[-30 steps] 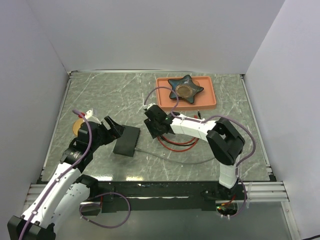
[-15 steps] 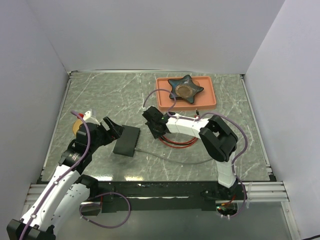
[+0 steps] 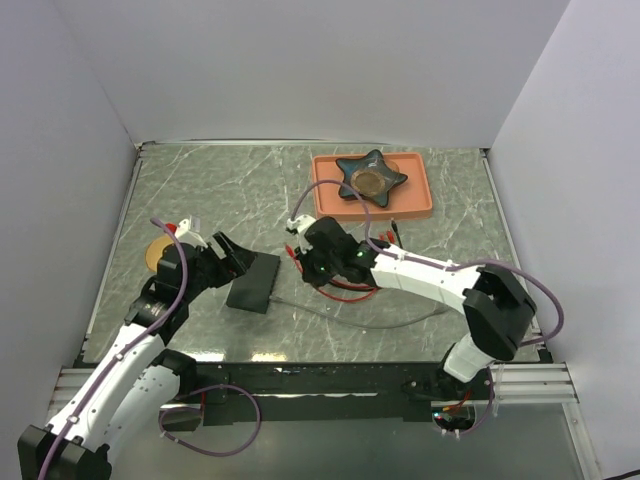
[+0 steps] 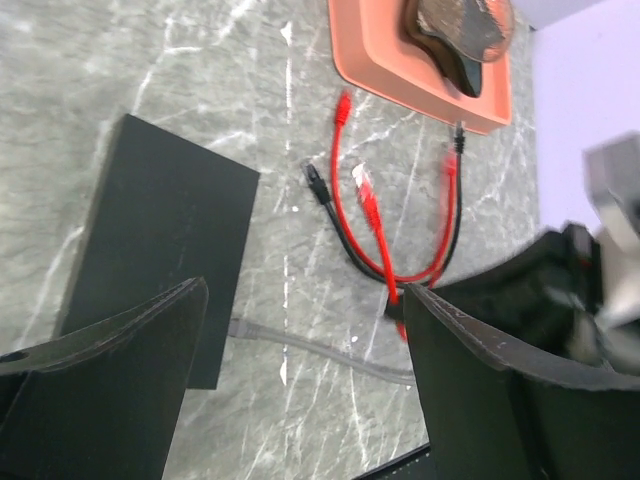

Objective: Insert the plug into the switch port

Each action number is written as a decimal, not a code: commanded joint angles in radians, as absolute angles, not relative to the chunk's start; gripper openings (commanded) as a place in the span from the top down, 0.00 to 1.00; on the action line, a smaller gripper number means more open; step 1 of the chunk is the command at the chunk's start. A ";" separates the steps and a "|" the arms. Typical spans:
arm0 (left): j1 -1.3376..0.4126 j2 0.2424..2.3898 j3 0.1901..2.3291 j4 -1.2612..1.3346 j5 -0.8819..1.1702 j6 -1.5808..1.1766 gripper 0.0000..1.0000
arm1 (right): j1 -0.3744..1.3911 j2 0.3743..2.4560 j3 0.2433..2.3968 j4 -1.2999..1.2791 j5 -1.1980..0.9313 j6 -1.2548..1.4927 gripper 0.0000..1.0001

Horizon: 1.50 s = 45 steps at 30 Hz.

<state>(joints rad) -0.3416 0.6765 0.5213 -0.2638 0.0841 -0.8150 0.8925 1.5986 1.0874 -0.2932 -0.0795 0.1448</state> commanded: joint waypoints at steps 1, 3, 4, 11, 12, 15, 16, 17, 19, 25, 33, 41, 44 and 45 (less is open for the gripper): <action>-0.339 0.678 0.488 -0.131 0.170 -0.850 0.15 | 0.948 1.526 1.069 -0.198 -0.199 0.095 1.00; -0.339 0.680 0.479 -0.098 0.187 -0.853 0.16 | 0.966 1.522 1.074 -0.206 -0.207 0.091 1.00; -0.339 0.683 0.474 -0.095 0.198 -0.856 0.17 | 0.983 1.517 1.083 -0.212 -0.206 0.091 1.00; -0.339 0.699 0.468 -0.087 0.201 -0.854 0.22 | 1.011 1.483 1.097 -0.209 -0.235 0.090 1.00; -0.339 0.701 0.466 -0.083 0.204 -0.856 0.22 | 1.014 1.479 1.097 -0.207 -0.239 0.091 1.00; -0.339 0.709 0.462 -0.069 0.216 -0.859 0.25 | 1.022 1.468 1.097 -0.204 -0.245 0.094 1.00; -0.339 0.709 0.460 -0.064 0.222 -0.859 0.27 | 1.022 1.465 1.095 -0.201 -0.245 0.094 1.00; -0.339 0.712 0.459 -0.057 0.225 -0.859 0.28 | 1.022 1.462 1.092 -0.199 -0.248 0.094 1.00; -0.341 0.715 0.456 -0.046 0.244 -0.862 0.30 | 1.025 1.454 1.092 -0.193 -0.253 0.098 1.00; -0.339 0.707 0.436 0.023 0.305 -0.868 0.34 | 1.025 1.442 1.094 -0.190 -0.273 0.109 1.00; -0.339 0.709 0.423 0.049 0.317 -0.874 0.44 | 1.023 1.425 1.080 -0.170 -0.316 0.112 1.00; -0.339 0.715 0.423 0.058 0.324 -0.874 0.68 | 1.023 1.417 1.066 -0.161 -0.328 0.101 1.00; -0.341 0.712 0.425 0.057 0.324 -0.879 0.91 | 1.023 1.417 1.071 -0.176 -0.301 0.091 1.00; -0.341 0.712 0.426 0.058 0.324 -0.882 0.99 | 1.023 1.417 1.077 -0.186 -0.295 0.086 0.98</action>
